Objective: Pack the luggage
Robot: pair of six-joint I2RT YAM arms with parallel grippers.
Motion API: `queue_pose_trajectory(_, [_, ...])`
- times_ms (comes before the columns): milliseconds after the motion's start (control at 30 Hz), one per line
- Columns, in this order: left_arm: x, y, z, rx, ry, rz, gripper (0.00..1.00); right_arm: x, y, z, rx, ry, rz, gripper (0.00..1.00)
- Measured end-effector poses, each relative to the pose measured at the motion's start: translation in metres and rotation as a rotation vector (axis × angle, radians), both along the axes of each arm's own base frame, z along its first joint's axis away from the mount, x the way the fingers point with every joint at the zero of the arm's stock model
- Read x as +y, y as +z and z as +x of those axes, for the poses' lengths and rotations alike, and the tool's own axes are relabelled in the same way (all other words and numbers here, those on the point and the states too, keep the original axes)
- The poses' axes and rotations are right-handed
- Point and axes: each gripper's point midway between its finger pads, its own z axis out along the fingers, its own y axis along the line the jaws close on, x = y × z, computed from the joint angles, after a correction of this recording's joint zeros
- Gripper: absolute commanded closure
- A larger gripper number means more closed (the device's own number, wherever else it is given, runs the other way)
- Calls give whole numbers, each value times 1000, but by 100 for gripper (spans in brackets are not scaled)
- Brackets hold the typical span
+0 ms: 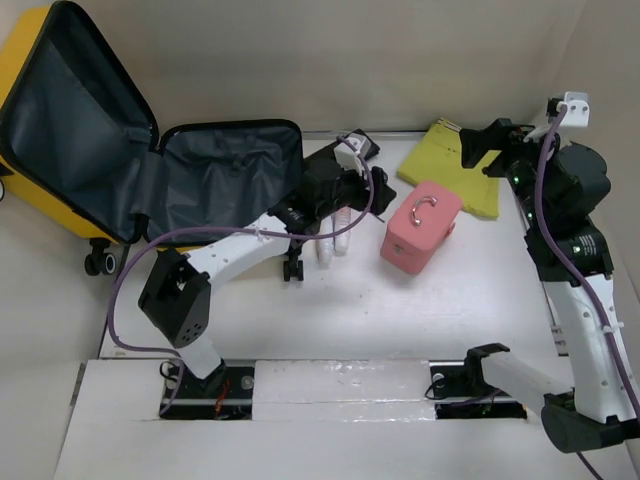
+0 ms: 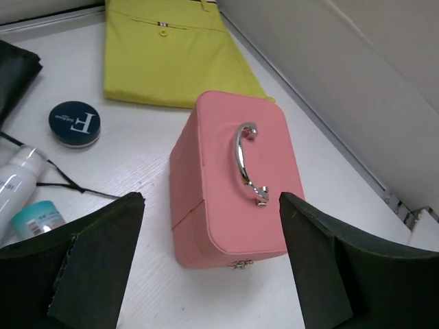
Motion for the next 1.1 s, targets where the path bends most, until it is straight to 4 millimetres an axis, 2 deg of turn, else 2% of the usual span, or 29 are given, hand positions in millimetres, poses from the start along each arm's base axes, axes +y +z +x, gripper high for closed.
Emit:
queue_pose_trajectory(33, [-4, 0, -1, 1, -16, -2, 24, 0, -1, 1, 4, -2, -1, 15])
queue_pose_trajectory(133, [-14, 1, -2, 0, -57, -4, 40, 0, -8, 8, 25, -4, -8, 15])
queue_pose_trajectory(200, [-25, 2, 0, -7, -84, 6, 42, 0, -11, 11, 34, -5, -12, 20])
queue_pose_trajectory(300, [-52, 5, -3, -31, -132, 32, 42, -2, -12, 12, 37, -7, -21, 53])
queue_pose_trajectory(333, [-55, 3, -4, -34, -136, 46, 42, -2, -12, 12, 36, -6, -22, 63])
queue_pose_trajectory(367, [-69, 1, -12, -39, -163, 58, 40, -3, -11, 12, 34, -5, -23, 73])
queue_pose_trajectory(400, [-78, -2, -18, -41, -183, 71, 40, -3, -10, 12, 32, -3, -24, 75])
queue_pose_trajectory(533, [-107, -15, -33, -39, -245, 128, 40, -1, -9, 11, 30, 6, -23, 72])
queue_pose_trajectory(667, [-124, -31, -19, -33, -241, 178, 44, 2, -10, 12, 31, 22, -23, 68])
queue_pose_trajectory(867, [-117, -67, 0, 4, -155, 274, 43, 9, -15, 16, 47, 55, -29, 60])
queue_pose_trajectory(1100, [-108, -65, 14, -14, -73, 294, 43, 13, -24, 21, 69, 75, -33, 56])
